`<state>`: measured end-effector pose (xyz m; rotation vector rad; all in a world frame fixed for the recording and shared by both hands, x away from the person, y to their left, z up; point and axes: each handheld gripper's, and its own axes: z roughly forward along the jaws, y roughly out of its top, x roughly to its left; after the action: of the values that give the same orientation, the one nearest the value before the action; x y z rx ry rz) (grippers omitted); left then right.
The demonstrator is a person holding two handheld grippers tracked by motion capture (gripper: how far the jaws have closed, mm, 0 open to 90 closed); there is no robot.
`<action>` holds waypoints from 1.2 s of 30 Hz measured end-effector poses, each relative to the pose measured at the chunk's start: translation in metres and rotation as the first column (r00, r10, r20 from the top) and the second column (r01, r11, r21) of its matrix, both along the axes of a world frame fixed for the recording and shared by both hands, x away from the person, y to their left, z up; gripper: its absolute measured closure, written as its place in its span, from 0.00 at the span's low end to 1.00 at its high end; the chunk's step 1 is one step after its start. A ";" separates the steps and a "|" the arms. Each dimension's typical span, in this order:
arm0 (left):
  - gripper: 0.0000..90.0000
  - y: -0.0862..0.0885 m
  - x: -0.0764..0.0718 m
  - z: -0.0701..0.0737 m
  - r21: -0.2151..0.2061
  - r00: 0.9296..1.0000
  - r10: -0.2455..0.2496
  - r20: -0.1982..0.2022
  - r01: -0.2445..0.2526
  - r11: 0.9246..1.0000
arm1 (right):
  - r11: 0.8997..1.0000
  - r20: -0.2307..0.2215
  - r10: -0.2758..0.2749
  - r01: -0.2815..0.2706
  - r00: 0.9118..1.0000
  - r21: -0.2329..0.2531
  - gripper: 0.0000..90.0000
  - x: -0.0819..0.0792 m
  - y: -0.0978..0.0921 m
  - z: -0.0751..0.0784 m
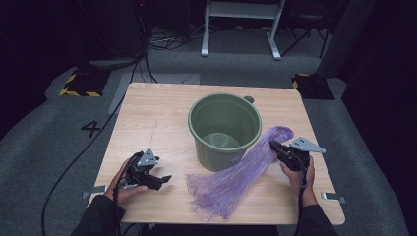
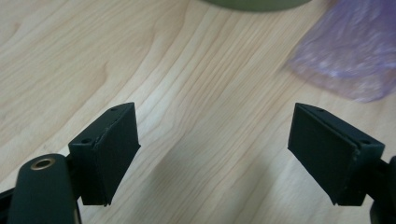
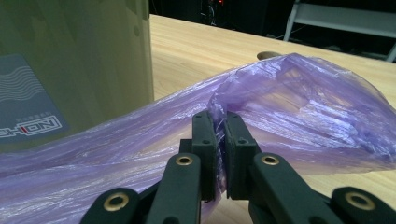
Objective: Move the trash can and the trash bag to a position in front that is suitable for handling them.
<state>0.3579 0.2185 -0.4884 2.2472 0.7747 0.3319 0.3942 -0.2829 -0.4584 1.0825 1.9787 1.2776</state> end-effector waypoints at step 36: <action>0.16 0.007 0.002 -0.016 -0.011 0.998 0.054 -0.009 -0.055 0.998 | 0.999 0.165 0.041 -0.041 0.986 -0.004 0.94 -0.018 0.009 0.033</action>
<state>0.3602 0.2256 -0.5045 2.2217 0.8417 0.3429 0.3762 -0.2741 -0.4257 0.9096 1.8855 1.3430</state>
